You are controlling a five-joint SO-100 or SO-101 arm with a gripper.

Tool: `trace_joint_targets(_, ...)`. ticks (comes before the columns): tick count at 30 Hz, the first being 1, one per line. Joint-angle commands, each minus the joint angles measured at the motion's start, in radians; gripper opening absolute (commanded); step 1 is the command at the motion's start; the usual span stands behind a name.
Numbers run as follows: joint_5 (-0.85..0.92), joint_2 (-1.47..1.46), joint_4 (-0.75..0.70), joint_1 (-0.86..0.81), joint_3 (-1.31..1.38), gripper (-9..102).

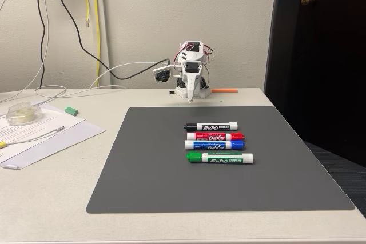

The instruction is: Pick up the red marker.

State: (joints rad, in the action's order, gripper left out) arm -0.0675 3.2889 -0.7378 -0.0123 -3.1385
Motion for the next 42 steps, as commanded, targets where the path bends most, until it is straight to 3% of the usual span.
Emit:
trace_joint_targets(1,-0.063,0.006,-0.008,-0.02,0.005,0)
trace_joint_targets(12,-0.032,0.006,-0.003,-0.006,0.005,0)
trace_joint_targets(17,0.118,0.006,0.095,-0.011,0.043,0)
trace_joint_targets(19,0.123,-0.084,0.17,-0.012,0.083,2)
trace_joint_targets(21,0.147,-0.354,0.215,-0.015,0.235,1)
trace_joint_targets(24,0.175,-0.701,0.146,-0.012,0.532,0)
trace_joint_targets(32,0.202,-1.293,-0.06,0.026,1.1,0)
trace_joint_targets(42,0.169,-1.611,-0.236,0.071,1.514,0)
